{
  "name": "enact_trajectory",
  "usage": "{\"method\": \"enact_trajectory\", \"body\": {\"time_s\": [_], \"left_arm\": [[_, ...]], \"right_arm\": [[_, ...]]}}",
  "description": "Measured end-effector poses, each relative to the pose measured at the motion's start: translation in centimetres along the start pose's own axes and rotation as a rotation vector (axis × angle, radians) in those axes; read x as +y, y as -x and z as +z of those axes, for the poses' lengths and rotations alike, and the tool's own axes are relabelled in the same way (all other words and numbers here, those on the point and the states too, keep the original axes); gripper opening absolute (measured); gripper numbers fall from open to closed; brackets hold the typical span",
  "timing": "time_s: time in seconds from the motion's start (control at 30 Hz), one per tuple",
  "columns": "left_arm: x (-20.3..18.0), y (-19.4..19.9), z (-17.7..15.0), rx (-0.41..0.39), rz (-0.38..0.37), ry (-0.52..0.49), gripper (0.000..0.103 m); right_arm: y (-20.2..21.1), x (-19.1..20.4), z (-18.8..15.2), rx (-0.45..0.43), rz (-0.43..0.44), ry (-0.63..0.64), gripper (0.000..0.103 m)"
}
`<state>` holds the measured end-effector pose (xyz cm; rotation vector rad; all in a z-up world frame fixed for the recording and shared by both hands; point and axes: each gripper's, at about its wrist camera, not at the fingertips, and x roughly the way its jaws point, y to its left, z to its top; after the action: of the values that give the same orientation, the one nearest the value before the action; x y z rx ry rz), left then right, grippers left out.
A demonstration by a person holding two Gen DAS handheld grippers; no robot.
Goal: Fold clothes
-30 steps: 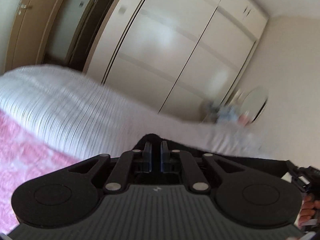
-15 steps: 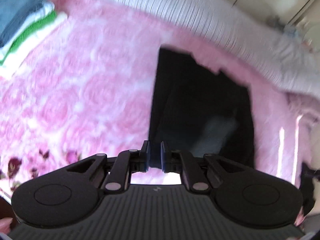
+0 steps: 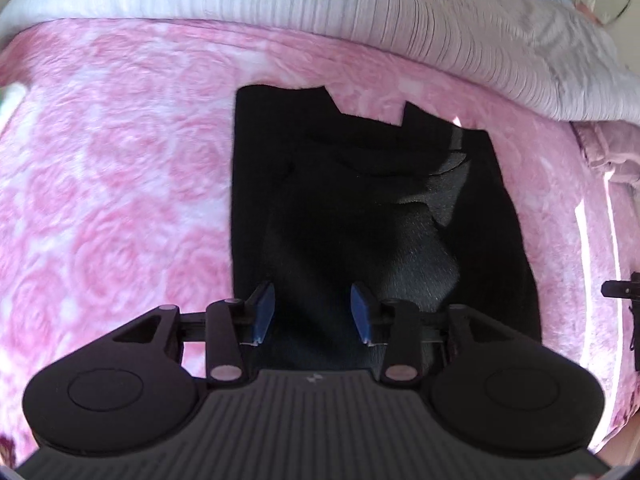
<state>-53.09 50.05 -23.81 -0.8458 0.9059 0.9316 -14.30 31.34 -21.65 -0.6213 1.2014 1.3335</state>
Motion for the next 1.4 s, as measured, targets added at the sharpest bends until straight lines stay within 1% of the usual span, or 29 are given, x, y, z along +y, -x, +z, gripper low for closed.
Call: {"method": "enact_trajectory", "body": {"time_s": [0.13, 0.23, 0.3, 0.43, 0.53, 0.6, 0.63, 0.67, 0.7, 0.77, 0.8, 0.87, 0.9, 0.97, 1.0, 1.03, 1.07, 1.1, 1.13, 1.17, 1.2, 1.23, 1.3, 1.4], "left_arm": [[0.0, -3.8, 2.2, 0.023, 0.004, -0.03, 0.04], [0.2, -6.6, 3.7, 0.043, 0.021, -0.057, 0.04], [0.1, -8.5, 4.8, 0.054, 0.034, -0.102, 0.04], [-0.7, -11.6, 6.3, 0.043, 0.057, -0.224, 0.04], [-1.4, -13.7, 6.6, 0.062, 0.042, -0.312, 0.04], [-1.6, -14.8, 6.3, 0.077, 0.052, -0.363, 0.04], [-1.7, -15.2, 6.1, 0.079, 0.057, -0.384, 0.033], [-1.6, -15.3, 5.9, 0.07, 0.046, -0.388, 0.018], [-1.3, -14.8, 6.0, 0.056, 0.023, -0.377, 0.007], [-0.7, -13.9, 6.2, 0.026, -0.023, -0.351, 0.006], [-0.1, -12.8, 6.5, -0.02, -0.046, -0.333, 0.006], [1.8, -10.7, 7.5, -0.1, -0.086, -0.223, 0.006], [3.2, -10.4, 7.9, -0.115, -0.097, -0.152, 0.006], [6.1, -9.9, 8.5, -0.139, -0.118, -0.006, 0.007], [6.9, -10.9, 8.6, -0.097, -0.114, 0.027, 0.008], [7.1, -11.9, 8.6, -0.055, -0.1, 0.031, 0.008], [6.8, -12.5, 8.5, -0.034, -0.091, 0.018, 0.008], [6.4, -12.7, 8.4, -0.035, -0.103, 0.003, 0.011], [6.3, -12.7, 8.4, -0.046, -0.112, 0.006, 0.019], [6.2, -12.7, 8.4, -0.057, -0.121, 0.01, 0.03], [6.3, -12.7, 8.3, -0.072, -0.125, 0.017, 0.033], [6.2, -12.9, 8.4, -0.077, -0.119, 0.017, 0.033], [5.8, -13.7, 8.9, -0.055, -0.1, -0.01, 0.031], [4.5, -14.7, 8.8, -0.039, -0.081, -0.107, 0.03]], "right_arm": [[-4.0, -0.1, 1.6, 0.04, -0.022, 0.063, 0.042], [-6.8, -0.6, 3.3, 0.057, -0.034, 0.089, 0.042], [-8.4, -1.0, 4.5, 0.064, -0.039, 0.104, 0.042], [-11.1, -1.5, 7.3, 0.066, -0.041, 0.145, 0.042], [-12.8, -1.5, 9.2, 0.056, -0.043, 0.165, 0.042], [-13.8, -1.3, 10.1, 0.056, -0.041, 0.167, 0.043], [-14.1, -1.2, 10.4, 0.055, -0.036, 0.164, 0.043], [-14.4, -1.1, 10.6, 0.055, -0.031, 0.162, 0.043], [-14.7, -1.0, 10.8, 0.055, -0.026, 0.16, 0.043], [-15.1, -0.8, 11.0, 0.055, -0.017, 0.16, 0.043], [-15.2, -0.6, 11.1, 0.054, -0.013, 0.163, 0.043], [-15.3, -0.4, 11.2, 0.043, -0.004, 0.174, 0.043], [-15.4, -0.2, 11.4, 0.035, 0.0, 0.18, 0.043], [-15.4, -0.1, 11.8, 0.013, 0.019, 0.185, 0.043], [-15.5, -0.1, 12.0, 0.004, 0.029, 0.184, 0.043], [-15.8, 0.0, 12.2, 0.003, 0.038, 0.181, 0.043], [-16.1, 0.0, 12.4, 0.008, 0.044, 0.179, 0.043], [-16.4, 0.1, 12.6, 0.013, 0.048, 0.183, 0.043], [-16.7, 0.2, 12.7, 0.016, 0.053, 0.191, 0.043], [-16.8, 0.3, 12.8, 0.016, 0.061, 0.2, 0.043], [-16.9, 0.3, 12.8, 0.013, 0.075, 0.211, 0.043], [-17.0, 0.4, 12.9, 0.01, 0.088, 0.222, 0.043], [-17.3, 0.5, 13.1, 0.005, 0.101, 0.252, 0.044], [-18.2, 1.2, 13.6, 0.0, 0.095, 0.32, 0.046]]}}
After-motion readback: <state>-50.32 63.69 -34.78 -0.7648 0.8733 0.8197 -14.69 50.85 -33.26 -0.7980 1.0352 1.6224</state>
